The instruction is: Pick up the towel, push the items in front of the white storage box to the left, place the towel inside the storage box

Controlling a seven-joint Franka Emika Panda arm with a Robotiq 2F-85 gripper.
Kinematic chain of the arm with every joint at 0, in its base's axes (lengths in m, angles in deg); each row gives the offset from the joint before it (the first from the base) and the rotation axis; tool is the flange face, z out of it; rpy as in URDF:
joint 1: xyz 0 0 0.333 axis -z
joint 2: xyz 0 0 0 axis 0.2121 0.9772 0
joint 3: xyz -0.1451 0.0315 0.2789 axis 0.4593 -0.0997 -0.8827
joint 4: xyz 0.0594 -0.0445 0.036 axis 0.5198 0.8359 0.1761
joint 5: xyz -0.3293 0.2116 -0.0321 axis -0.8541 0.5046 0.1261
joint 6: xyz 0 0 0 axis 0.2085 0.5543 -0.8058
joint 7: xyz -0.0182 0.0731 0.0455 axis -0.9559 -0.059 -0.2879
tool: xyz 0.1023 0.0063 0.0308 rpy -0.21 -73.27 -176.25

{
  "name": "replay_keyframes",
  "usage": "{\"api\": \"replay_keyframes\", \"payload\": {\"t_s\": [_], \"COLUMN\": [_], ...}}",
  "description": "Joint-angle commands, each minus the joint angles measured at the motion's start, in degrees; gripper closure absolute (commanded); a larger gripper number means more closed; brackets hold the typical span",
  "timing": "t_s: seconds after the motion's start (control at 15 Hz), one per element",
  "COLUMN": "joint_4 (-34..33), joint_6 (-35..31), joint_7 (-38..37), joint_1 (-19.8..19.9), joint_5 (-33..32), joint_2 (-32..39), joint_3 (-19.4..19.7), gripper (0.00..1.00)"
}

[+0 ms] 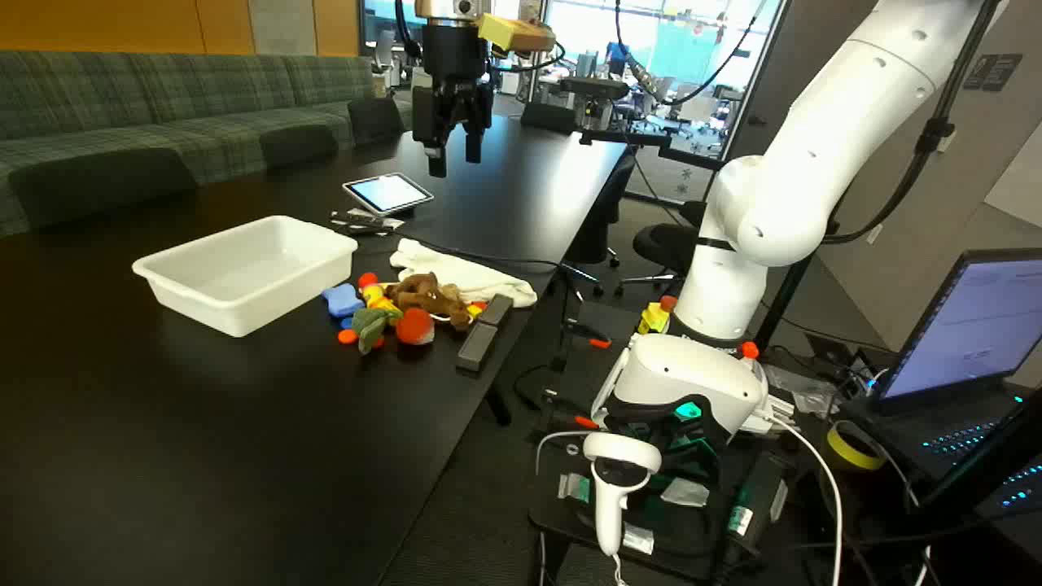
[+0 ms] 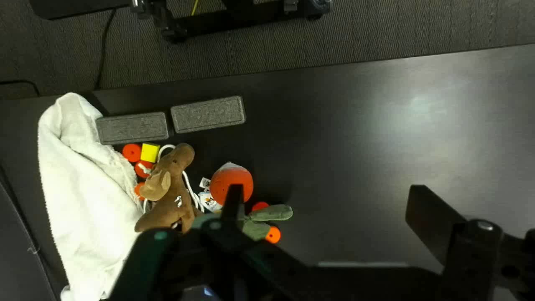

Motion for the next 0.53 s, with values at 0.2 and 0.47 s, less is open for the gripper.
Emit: {"api": "replay_keyframes", "payload": {"t_s": [0.2,0.47], "joint_4": [-0.1,1.1], "joint_6": [-0.8,-4.2], "joint_7": [0.1,1.0], "joint_1": [0.0,2.8], "joint_5": [-0.9,-3.3], "joint_2": [0.6,2.2], "joint_3": [1.3,4.8], "gripper": [0.0,0.0]}}
